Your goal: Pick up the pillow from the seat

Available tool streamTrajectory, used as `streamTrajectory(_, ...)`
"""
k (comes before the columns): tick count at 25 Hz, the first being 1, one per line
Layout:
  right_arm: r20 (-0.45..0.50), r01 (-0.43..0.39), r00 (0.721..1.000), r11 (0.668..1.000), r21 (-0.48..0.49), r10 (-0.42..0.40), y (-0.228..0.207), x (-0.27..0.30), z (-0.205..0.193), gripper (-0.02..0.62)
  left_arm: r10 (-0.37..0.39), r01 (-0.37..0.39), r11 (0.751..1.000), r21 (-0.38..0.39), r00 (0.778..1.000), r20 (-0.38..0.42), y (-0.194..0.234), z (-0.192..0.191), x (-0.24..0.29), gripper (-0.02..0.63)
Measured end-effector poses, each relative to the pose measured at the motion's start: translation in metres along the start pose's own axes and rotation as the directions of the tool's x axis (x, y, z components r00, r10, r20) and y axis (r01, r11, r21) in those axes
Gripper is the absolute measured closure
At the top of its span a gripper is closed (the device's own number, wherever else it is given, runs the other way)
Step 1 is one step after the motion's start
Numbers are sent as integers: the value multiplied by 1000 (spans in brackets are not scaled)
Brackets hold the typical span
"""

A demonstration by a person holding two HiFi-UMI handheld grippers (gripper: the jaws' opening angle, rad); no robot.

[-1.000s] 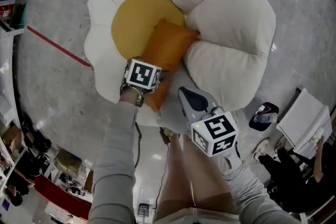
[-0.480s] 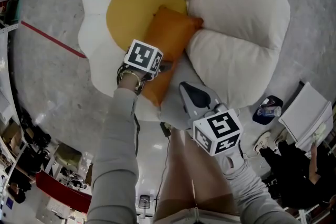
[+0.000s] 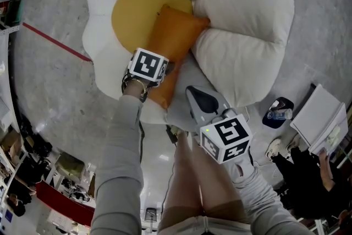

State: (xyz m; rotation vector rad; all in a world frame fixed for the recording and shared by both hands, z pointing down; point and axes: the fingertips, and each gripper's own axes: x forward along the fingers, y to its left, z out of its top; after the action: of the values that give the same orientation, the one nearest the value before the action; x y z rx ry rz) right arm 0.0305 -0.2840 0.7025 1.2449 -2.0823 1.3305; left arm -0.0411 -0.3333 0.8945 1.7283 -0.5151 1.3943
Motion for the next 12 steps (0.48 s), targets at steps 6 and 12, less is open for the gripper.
streamTrajectory(6, 23, 12, 1000, 1000, -9, -11, 7, -13, 2, 595, 57, -56, 998, -25, 996, 62, 2, -4, -19, 161)
streamTrajectory(12, 46, 11, 999, 1000, -27, -9, 20, -24, 0, 595, 79, -73, 996, -53, 988, 133, -4, -12, -43, 161)
